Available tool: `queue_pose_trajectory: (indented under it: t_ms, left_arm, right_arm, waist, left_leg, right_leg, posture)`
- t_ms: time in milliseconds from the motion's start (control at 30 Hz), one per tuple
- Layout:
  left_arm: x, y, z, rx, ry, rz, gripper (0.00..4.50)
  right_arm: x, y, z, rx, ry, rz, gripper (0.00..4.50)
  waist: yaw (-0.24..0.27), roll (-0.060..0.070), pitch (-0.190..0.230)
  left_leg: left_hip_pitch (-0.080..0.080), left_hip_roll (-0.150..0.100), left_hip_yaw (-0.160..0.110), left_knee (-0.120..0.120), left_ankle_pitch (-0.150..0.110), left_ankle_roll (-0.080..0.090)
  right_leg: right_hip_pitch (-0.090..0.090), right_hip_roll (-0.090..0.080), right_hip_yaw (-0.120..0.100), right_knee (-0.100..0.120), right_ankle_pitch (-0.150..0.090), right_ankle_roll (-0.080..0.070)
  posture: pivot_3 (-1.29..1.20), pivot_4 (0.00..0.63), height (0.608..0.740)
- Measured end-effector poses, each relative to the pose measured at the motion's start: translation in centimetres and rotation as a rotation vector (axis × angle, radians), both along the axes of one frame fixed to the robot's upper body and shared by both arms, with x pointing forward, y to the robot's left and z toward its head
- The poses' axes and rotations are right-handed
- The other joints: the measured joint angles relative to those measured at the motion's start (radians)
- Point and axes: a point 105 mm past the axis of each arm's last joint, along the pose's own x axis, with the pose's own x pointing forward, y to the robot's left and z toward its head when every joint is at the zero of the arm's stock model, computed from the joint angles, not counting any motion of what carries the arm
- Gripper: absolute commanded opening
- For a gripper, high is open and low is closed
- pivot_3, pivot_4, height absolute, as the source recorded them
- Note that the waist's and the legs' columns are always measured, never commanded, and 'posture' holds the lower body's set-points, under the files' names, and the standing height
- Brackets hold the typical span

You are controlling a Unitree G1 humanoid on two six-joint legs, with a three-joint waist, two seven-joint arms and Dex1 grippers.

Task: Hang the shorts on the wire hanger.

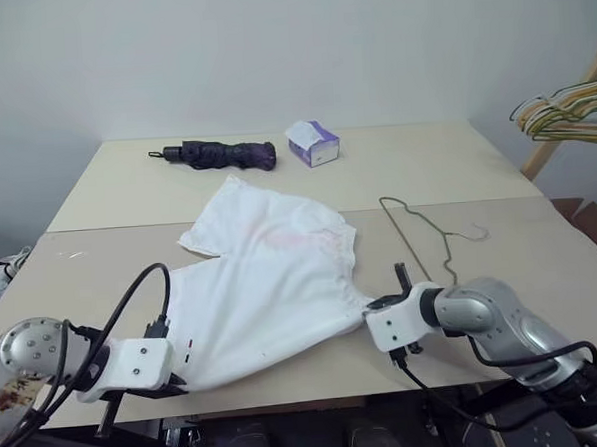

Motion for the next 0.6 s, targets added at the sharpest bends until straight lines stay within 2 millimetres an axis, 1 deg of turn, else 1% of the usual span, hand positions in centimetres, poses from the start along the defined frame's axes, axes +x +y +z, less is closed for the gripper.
queue_pose_trajectory:
  t_ms: [100,167,200,267,333,400,467,567,600]
  left_arm:
    - [-0.5,-0.2,-0.2,-0.004,0.022,-0.012,0.0]
    - [-0.7,-0.2,-0.2,-0.004,0.03,-0.027,0.48]
    - [-0.9,-0.3,-0.1,-0.005,0.042,-0.038,0.72]
    - [-1.2,-0.4,0.0,-0.02,0.071,-0.054,1.35]
    - [-1.5,-0.4,0.1,-0.027,0.088,-0.066,1.99]
    - [-1.4,0.1,0.3,-0.014,0.091,-0.064,2.64]
    - [-1.1,0.7,0.8,0.006,0.082,-0.056,3.34]
    - [0.2,1.7,2.3,0.008,0.032,-0.013,4.34]
    - [0.6,1.8,2.8,-0.002,0.012,-0.004,4.47]
  right_arm:
    - [-0.9,-0.3,-0.3,-0.011,0.028,0.007,0.01]
    - [-1.1,-0.4,-0.3,-0.002,0.042,0.005,0.0]
    - [-1.3,-0.7,-0.4,-0.007,0.048,0.005,0.63]
    - [-1.3,-1.2,-0.3,-0.025,0.054,0.001,1.27]
    - [-1.4,-1.2,0.0,-0.009,0.065,0.001,1.97]
    - [-1.8,-1.0,0.4,0.026,0.096,0.006,2.65]
    - [-2.2,-1.0,1.2,0.077,0.134,-0.004,3.39]
    - [-2.5,-1.7,3.0,0.179,0.219,-0.061,4.46]
    - [-2.4,-2.1,3.7,0.199,0.232,-0.081,4.5]
  waist:
    - [0.0,0.0,0.0]
    - [0.0,0.0,0.0]
    - [0.0,0.0,0.0]
    - [0.0,0.0,0.0]
    - [-0.001,0.0,0.0]
    - [-0.001,0.0,0.0]
    - [0.0,0.0,0.0]
    - [0.003,-0.001,0.0]
    - [0.004,0.0,0.0]
  left_leg:
    - [0.002,0.0,0.0,0.0,0.0,0.0]
    - [0.003,0.0,0.0,0.0,0.0,0.0]
    - [0.003,0.0,0.0,0.0,0.0,0.0]
    - [0.003,0.0,0.0,0.0,0.0,0.0]
    - [0.003,0.001,0.0,0.0,0.0,0.0]
    - [0.003,0.001,0.0,-0.001,0.0,0.0]
    - [0.003,0.001,0.0,0.0,0.0,0.0]
    - [0.003,0.001,0.0,0.0,0.0,0.0]
    - [0.003,0.001,-0.001,0.0,0.0,0.0]
  right_leg:
    - [0.001,0.0,0.0,0.0,0.0,0.0]
    - [0.002,0.0,0.0,0.0,-0.001,-0.001]
    - [0.002,0.0,0.0,0.0,-0.001,0.0]
    - [0.001,0.0,-0.001,-0.001,-0.001,0.0]
    - [0.002,0.0,-0.001,-0.001,-0.001,-0.001]
    - [0.002,0.0,-0.001,-0.001,-0.001,-0.001]
    - [0.002,0.0,-0.001,-0.001,-0.001,-0.001]
    - [0.003,0.0,-0.001,-0.002,-0.001,0.0]
    - [0.002,0.0,-0.002,-0.003,-0.001,0.0]
  posture:
    - [0.01,0.0,0.74]
    - [0.01,0.0,0.74]
    - [0.0,0.0,0.74]
    - [0.01,0.0,0.74]
    - [0.01,0.0,0.74]
    - [0.01,0.0,0.74]
    - [0.01,0.0,0.74]
    - [0.01,0.0,0.74]
    - [0.01,0.0,0.74]
